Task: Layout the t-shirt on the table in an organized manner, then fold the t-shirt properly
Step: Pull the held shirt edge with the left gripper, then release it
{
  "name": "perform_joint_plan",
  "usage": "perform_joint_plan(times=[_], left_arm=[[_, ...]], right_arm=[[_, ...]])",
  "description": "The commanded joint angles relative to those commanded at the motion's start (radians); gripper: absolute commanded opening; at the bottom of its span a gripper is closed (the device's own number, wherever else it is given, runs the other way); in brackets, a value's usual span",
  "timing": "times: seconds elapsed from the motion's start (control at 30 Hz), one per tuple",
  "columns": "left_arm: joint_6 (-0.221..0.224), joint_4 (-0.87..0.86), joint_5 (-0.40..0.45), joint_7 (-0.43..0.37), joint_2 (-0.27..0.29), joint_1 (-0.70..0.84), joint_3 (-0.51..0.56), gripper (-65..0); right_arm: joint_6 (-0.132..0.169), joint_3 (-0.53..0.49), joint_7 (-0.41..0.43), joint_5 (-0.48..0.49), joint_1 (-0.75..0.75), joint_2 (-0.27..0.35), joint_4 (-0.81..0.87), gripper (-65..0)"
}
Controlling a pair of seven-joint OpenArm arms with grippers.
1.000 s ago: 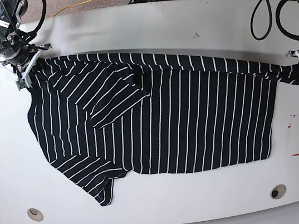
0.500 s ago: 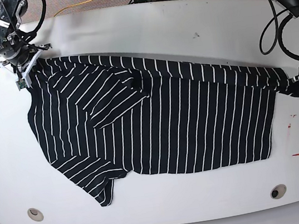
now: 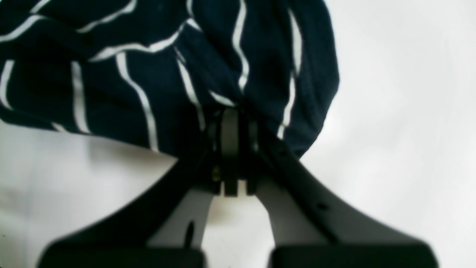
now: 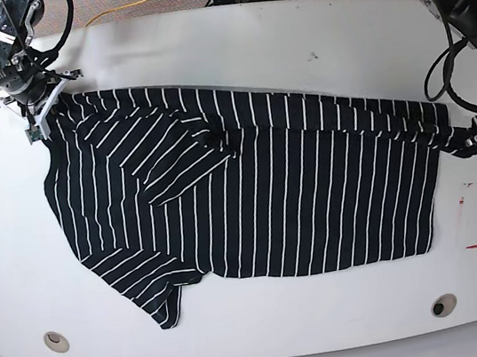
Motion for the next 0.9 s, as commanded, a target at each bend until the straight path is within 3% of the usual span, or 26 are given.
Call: perform_joint_plan(times=[0.37, 0.6, 0.73, 0.9], left_arm=[[0.0, -0.092, 0.0, -0.143, -0.003, -0.026, 0.121, -49.2], [0.0, -0.15, 0.0, -0.173, -0.043, -0.071, 0.199, -48.1], [-0.006, -0.137, -0.008, -0.172, -0.075, -0.081, 0.207, -38.2], [-0.092, -0.06, -0.041, -0.172, -0.112, -0.071, 0.201, -25.0]], right_arm=[[0.0, -0.002, 0.0, 0.0, 0.002, 0.0, 0.0, -64.5], [0.0, -0.003, 0.0, 0.0, 0.002, 0.0, 0.0, -64.5], [0.0, -0.003, 0.0, 0.0, 0.002, 0.0, 0.0, -64.5], [0.0, -0.003, 0.0, 0.0, 0.002, 0.0, 0.002, -64.5]])
